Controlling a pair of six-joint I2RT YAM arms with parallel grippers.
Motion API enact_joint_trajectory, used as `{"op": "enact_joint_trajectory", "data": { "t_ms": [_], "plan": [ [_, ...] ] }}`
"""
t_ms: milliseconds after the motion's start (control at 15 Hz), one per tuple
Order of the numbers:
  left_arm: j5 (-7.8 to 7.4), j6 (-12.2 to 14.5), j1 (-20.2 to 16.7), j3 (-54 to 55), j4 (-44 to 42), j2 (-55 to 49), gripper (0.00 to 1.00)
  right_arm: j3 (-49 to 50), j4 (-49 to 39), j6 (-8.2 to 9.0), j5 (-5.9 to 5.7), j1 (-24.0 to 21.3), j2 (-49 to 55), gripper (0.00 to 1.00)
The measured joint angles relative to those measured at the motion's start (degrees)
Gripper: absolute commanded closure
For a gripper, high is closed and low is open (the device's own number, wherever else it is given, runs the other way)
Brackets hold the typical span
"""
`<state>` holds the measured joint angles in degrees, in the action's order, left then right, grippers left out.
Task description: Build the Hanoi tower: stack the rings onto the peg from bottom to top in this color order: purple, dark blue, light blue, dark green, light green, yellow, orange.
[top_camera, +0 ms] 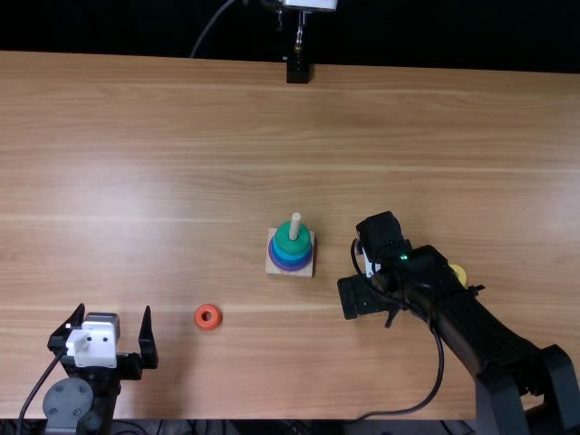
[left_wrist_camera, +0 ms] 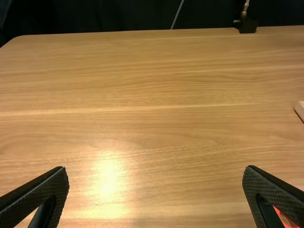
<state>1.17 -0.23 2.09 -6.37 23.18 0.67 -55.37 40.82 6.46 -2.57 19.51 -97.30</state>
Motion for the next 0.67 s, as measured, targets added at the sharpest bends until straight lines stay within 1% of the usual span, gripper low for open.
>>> {"op": "enact_joint_trajectory", "data": {
  "t_ms": [400, 533, 600, 667],
  "plan": [
    [0.0, 0.0, 0.0, 0.0, 0.0, 0.0, 0.0, -0.7, -0.1, 0.07, 0.0, 0.2, -1.1, 0.0],
    [0.0, 0.0, 0.0, 0.0, 0.0, 0.0, 0.0, -0.7, -0.2, 0.02, 0.02, 0.4, -1.1, 0.58],
    [0.0, 0.0, 0.0, 0.0, 0.0, 0.0, 0.0, -0.7, -0.9, 0.04, 0.0, 0.4, -1.1, 0.76],
    [0.0, 0.0, 0.0, 0.0, 0.0, 0.0, 0.0, -0.7, -2.7, 0.0, 0.02, 0.4, -1.1, 1.0]
  ]
}}
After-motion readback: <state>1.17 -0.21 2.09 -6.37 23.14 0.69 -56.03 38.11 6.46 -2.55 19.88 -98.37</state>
